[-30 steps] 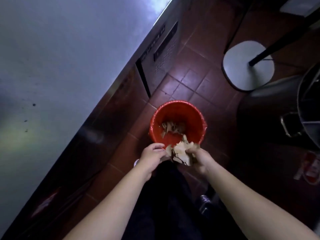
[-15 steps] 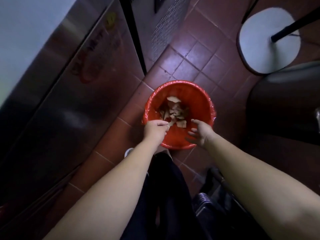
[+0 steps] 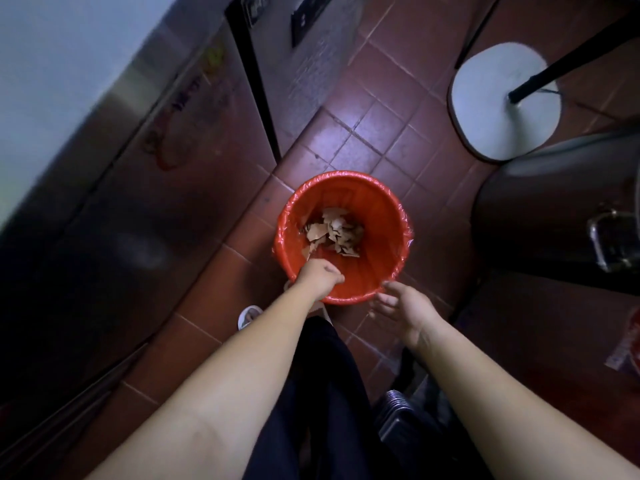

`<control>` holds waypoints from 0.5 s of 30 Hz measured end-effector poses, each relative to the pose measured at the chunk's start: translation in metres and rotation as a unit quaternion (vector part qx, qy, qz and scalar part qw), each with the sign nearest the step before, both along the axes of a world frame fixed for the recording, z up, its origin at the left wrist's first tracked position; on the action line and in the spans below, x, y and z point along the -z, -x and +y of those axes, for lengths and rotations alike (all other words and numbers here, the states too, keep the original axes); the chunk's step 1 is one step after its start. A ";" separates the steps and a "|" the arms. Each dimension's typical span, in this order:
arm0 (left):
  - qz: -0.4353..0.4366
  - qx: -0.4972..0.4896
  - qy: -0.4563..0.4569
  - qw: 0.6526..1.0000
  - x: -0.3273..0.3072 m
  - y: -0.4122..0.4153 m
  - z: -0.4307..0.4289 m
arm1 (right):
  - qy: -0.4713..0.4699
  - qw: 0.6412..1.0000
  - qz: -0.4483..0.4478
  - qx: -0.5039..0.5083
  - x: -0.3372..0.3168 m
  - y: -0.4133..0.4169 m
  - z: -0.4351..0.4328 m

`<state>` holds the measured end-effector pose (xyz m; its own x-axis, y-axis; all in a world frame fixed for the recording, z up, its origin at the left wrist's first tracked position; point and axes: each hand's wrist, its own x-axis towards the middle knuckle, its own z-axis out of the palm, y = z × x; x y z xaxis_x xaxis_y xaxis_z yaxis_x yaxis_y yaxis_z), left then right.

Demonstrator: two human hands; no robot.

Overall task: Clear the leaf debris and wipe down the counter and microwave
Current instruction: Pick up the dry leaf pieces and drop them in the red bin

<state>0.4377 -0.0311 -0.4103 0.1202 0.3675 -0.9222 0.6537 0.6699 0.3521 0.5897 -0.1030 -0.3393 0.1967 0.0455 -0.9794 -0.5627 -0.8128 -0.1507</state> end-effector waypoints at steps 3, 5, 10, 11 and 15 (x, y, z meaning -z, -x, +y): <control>-0.009 -0.060 -0.017 0.998 -0.061 0.030 -0.015 | -0.017 1.000 -0.002 0.000 -0.048 0.012 0.003; -0.015 -0.101 -0.026 0.994 -0.107 0.059 -0.025 | -0.038 0.999 0.003 -0.008 -0.085 0.025 0.008; -0.010 -0.238 -0.067 0.969 -0.222 0.140 -0.037 | -0.134 0.982 0.013 -0.131 -0.176 0.082 0.029; -0.019 -0.265 -0.078 0.961 -0.245 0.156 -0.039 | -0.161 0.974 0.018 -0.157 -0.193 0.096 0.032; -0.046 -0.348 -0.164 0.922 -0.330 0.225 -0.060 | -0.247 0.924 0.040 -0.288 -0.254 0.158 0.041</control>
<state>0.2125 -0.0908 -0.0800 -0.1770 0.6422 -0.7458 0.0630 0.7636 0.6426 0.4312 -0.0623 -0.0855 -0.0725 0.5647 -0.8221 -0.0831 -0.8248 -0.5593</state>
